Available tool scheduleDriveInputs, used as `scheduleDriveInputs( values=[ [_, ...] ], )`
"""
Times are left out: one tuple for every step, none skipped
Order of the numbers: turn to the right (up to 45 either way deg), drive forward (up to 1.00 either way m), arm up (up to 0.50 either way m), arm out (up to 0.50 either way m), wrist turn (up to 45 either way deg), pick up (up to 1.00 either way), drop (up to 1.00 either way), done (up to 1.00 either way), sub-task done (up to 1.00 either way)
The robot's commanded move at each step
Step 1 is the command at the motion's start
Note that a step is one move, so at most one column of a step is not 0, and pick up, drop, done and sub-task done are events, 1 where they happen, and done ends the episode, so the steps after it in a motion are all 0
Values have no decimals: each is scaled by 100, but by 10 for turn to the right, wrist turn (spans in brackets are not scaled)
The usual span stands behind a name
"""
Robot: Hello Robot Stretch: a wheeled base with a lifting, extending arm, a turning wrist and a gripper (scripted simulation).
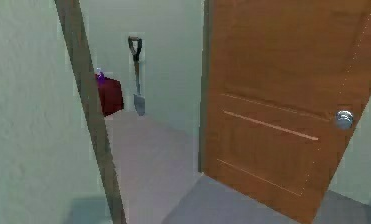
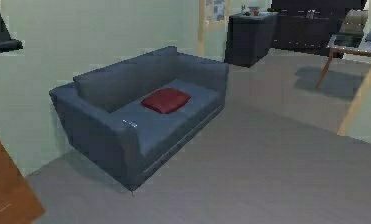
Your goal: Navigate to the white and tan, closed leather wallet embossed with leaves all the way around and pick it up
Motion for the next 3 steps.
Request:
scheduleDriveInputs(
  values=[
    [0, 100, 0, 0, 0, 0, 0, 0, 0],
    [-60, 0, 0, 0, 0, 0, 0, 0, 0],
    [0, 15, 0, 0, 0, 0, 0, 0, 0]
  ],
)
